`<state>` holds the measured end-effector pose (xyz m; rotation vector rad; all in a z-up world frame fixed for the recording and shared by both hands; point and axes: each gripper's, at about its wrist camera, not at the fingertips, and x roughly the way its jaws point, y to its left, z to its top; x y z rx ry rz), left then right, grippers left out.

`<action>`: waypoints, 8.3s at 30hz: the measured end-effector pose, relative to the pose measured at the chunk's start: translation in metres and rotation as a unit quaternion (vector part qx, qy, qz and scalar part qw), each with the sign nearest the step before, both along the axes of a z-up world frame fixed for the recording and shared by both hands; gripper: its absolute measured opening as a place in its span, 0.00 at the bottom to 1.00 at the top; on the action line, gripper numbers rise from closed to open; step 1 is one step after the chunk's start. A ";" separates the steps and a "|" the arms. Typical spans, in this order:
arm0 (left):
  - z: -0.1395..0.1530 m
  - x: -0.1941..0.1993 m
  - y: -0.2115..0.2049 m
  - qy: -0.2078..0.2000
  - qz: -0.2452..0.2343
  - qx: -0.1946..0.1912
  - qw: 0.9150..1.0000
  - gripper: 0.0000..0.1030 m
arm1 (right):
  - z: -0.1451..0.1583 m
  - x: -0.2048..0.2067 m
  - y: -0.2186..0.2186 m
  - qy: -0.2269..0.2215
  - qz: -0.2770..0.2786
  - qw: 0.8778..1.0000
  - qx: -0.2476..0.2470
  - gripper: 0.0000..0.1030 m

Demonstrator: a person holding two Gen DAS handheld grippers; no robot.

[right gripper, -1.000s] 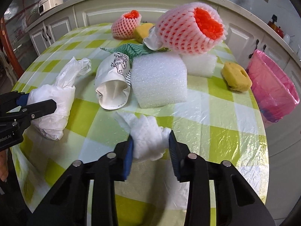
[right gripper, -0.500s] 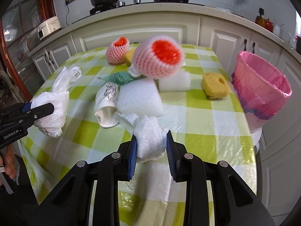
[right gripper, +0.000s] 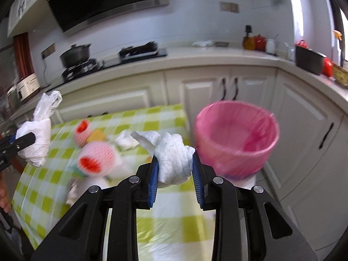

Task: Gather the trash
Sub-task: 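Carry both items over the pink bin and open both tools to drop them, then grasp a pink foam fruit net with each tool from the table, then carry both pink foam nets over the bin and release them inside, then move both open tools back over the table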

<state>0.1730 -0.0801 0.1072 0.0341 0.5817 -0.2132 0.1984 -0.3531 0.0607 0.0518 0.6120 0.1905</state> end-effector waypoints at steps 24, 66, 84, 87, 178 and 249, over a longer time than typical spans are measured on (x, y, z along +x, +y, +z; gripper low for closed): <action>-0.020 0.234 -0.240 0.092 -0.125 -0.100 0.983 0.43 | -0.013 0.167 -0.147 0.006 -0.086 0.996 0.028 0.32; -0.055 0.001 0.105 0.047 0.110 -0.077 0.990 0.69 | -0.030 0.022 0.067 0.008 0.054 0.999 0.003 0.82; -0.079 0.053 0.141 0.075 0.109 -0.091 0.987 0.71 | -0.047 0.046 0.171 0.051 0.132 0.989 -0.030 0.82; -0.088 0.076 0.147 0.088 0.105 -0.102 0.985 0.71 | -0.055 0.051 0.178 0.064 0.136 0.988 -0.030 0.82; -0.040 0.263 -0.229 0.134 -0.106 -0.076 0.982 0.43 | -0.012 0.171 -0.155 0.029 -0.099 0.995 -0.007 0.46; -0.158 0.006 0.050 0.190 -0.016 -0.016 0.981 0.76 | -0.084 0.029 0.032 0.092 0.010 0.995 -0.031 0.75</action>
